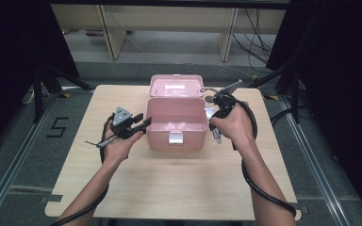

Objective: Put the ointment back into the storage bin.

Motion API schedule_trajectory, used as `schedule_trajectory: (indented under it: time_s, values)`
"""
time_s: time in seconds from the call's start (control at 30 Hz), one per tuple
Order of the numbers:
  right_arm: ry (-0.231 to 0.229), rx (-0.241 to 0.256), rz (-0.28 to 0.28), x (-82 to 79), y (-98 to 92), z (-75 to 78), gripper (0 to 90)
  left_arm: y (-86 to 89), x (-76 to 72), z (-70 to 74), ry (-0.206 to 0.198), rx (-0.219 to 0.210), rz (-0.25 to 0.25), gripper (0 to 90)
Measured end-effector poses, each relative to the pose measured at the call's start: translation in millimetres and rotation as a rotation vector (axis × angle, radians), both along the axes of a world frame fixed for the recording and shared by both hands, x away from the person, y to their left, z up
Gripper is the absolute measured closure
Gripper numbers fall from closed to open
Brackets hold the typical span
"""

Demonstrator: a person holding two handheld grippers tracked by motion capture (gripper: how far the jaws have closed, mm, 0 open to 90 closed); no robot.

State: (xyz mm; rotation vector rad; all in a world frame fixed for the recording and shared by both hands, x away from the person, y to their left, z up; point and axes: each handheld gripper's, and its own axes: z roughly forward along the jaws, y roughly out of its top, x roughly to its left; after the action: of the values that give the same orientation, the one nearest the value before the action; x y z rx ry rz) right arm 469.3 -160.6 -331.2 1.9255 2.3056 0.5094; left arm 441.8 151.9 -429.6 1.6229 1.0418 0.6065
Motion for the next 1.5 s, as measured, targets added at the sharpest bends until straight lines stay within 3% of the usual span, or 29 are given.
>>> schedule_trajectory:
  time_s: [0.13,0.43,0.7,0.9,0.93,1.23,1.3,1.43,1.5]
  values:
    - [-0.020,-0.005,0.021,5.4,3.9,1.4,69.5,0.5,-0.2,-0.1,0.001,-0.001,0.001,59.0]
    - [0.002,0.010,-0.019,19.6,18.0,5.8,69.4,0.5,0.1,-0.8,0.002,-0.001,0.002,59.0]
    - [-0.013,0.028,-0.045,32.6,27.1,8.2,69.4,1.2,0.0,-1.2,0.003,-0.001,0.002,59.0]
    - [-0.026,0.038,-0.045,40.6,32.8,6.0,69.4,2.8,-0.1,-1.7,0.005,-0.002,0.007,59.1]
    - [-0.017,0.041,-0.070,42.1,35.4,6.2,69.4,3.1,-0.1,-1.6,0.005,-0.001,0.006,59.1]
    - [-0.025,0.040,-0.082,54.9,36.2,-0.2,69.4,3.7,0.0,-1.0,0.005,-0.003,0.010,59.1]
    - [-0.012,0.047,-0.108,56.3,37.6,-1.5,69.4,3.9,0.0,-1.1,0.004,-0.004,0.008,59.1]
    - [-0.027,0.040,-0.080,59.1,35.2,-4.9,69.4,3.7,0.0,-1.8,0.005,-0.001,0.006,59.1]
    - [-0.015,0.046,-0.098,60.0,36.6,-5.8,69.4,3.7,-0.2,-1.9,0.004,-0.002,0.006,59.0]
